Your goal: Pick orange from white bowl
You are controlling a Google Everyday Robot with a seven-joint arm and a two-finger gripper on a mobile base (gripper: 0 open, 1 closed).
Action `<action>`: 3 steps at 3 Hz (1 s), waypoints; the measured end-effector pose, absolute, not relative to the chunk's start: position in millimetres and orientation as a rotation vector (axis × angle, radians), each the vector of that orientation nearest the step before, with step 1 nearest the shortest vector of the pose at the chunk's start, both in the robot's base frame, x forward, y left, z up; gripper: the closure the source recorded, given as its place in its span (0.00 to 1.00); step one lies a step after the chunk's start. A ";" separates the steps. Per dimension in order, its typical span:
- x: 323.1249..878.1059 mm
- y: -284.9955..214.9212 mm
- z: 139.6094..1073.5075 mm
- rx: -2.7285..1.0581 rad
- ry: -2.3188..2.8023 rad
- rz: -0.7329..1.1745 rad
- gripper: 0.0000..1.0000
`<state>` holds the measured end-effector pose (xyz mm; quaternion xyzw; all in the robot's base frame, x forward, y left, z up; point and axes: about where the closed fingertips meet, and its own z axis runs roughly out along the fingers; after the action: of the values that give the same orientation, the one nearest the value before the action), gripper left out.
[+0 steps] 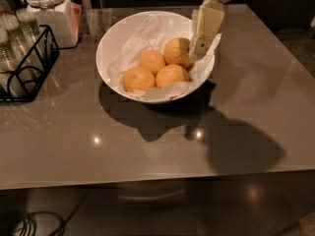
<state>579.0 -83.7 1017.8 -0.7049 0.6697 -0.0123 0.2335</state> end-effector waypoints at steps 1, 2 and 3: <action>582.4 -84.2 1016.1 -1.926 1.849 -0.050 0.00; 605.6 -94.1 997.2 -1.888 1.886 -0.021 0.00; 629.7 -89.2 978.2 -1.900 1.899 0.012 0.00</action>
Offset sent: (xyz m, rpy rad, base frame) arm 0.0357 -0.0250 -0.0325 0.0340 0.0340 -0.0822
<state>629.7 -89.2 978.2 -0.6891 0.6887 0.0044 0.2255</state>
